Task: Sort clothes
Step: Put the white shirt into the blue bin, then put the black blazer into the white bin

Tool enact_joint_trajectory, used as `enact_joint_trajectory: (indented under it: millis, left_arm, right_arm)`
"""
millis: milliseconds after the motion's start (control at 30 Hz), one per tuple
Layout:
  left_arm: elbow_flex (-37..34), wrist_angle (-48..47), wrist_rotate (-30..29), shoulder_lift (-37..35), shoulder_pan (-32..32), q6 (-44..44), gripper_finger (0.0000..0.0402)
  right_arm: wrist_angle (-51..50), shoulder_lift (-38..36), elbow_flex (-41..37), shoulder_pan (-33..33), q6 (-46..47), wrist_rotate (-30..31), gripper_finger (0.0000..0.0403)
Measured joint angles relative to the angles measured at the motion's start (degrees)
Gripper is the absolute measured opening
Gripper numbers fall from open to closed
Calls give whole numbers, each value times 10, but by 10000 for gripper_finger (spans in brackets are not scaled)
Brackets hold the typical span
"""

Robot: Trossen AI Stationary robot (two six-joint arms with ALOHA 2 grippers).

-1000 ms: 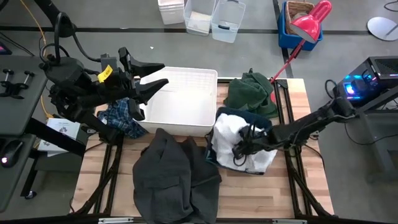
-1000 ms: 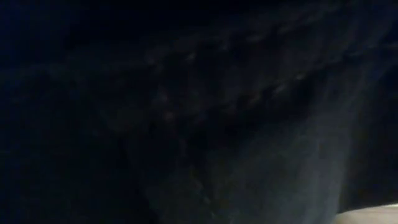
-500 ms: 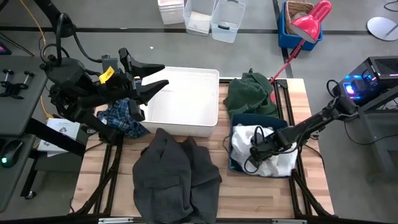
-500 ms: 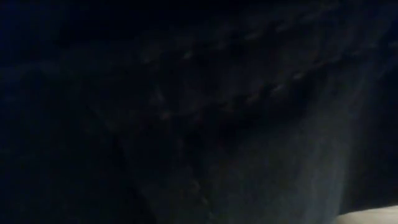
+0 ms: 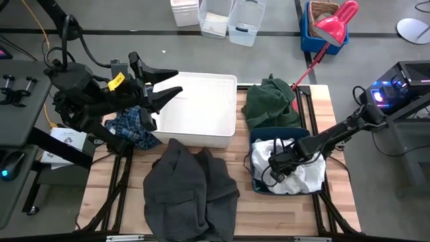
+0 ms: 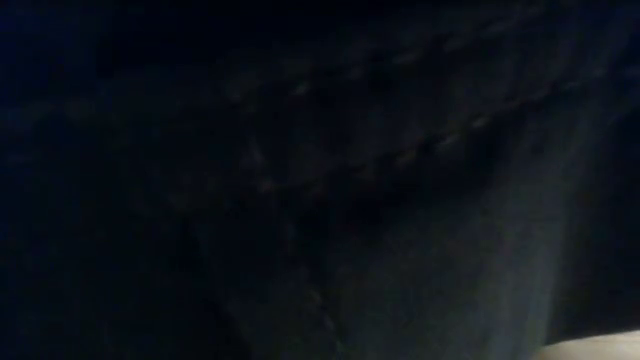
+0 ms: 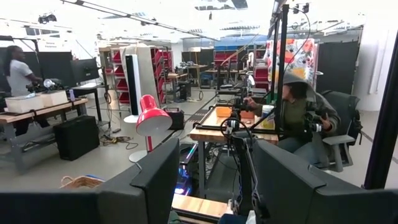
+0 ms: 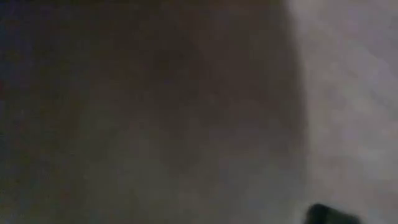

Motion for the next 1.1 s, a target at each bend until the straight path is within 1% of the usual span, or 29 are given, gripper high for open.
enact_joint_trajectory:
  millis: [133,267,467,733,967,1100]
  left_arm:
    - [0,-2,0,0,0,0,196]
    - [0,-10,0,0,0,0,196]
    - [0,-17,0,0,0,0,196]
    - [0,-32,0,0,0,0,196]
    - [0,-36,0,0,0,-1,196]
    - [0,-37,0,0,0,-2,196]
  right_arm:
    - [-44,1,35,3,-10,5,90]
    - [-118,1,81,3,-34,7,115]
    - [-222,1,159,3,-64,10,141]
    - [-371,-1,288,3,-80,53,162]
    - [-375,-6,379,3,-93,56,173]
    - [-373,-6,436,2,-86,90,174]
